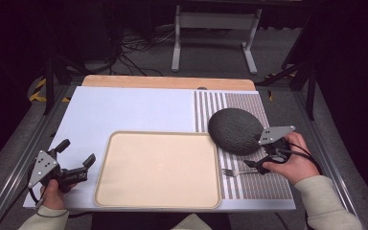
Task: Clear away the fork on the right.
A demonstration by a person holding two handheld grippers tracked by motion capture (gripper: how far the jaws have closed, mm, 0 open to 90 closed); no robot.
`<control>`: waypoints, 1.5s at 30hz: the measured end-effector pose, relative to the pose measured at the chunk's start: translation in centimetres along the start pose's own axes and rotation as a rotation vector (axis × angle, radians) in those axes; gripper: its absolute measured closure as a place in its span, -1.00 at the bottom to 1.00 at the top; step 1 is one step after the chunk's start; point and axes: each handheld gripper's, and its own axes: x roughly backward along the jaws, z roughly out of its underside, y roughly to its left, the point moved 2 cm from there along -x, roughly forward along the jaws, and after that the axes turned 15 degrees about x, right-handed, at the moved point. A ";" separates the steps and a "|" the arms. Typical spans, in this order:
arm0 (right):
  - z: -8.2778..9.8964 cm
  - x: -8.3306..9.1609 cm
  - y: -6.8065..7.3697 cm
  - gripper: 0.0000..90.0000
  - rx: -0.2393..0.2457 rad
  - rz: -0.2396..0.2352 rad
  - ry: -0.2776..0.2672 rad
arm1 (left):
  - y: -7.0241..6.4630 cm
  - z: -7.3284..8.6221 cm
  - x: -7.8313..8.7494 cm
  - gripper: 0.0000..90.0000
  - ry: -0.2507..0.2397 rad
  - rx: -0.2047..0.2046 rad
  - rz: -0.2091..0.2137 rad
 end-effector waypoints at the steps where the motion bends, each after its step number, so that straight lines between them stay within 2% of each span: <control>1: 0.0 -0.1 0.0 -0.85 0.005 -0.005 0.010 | 0.0 0.0 0.0 -1.00 0.000 0.001 0.000; 8: -0.2 -0.6 -0.2 -0.83 0.053 -0.050 0.088 | 0.0 0.0 0.0 -1.00 0.000 0.000 0.000; 22: -0.4 -1.6 -0.1 -0.82 0.104 -0.137 0.206 | 0.0 0.0 0.0 -1.00 0.001 -0.001 0.001; 23: -0.4 -1.7 0.0 -0.82 0.109 -0.153 0.221 | 0.0 0.0 0.0 -1.00 0.001 -0.001 0.001; 38: 0.0 -2.6 0.2 -0.69 0.134 -0.223 0.278 | 0.0 0.0 0.0 -1.00 0.003 0.000 0.002; 45: 0.4 -3.2 0.3 -0.55 0.150 -0.263 0.294 | 0.0 0.0 0.0 -1.00 0.004 0.000 0.001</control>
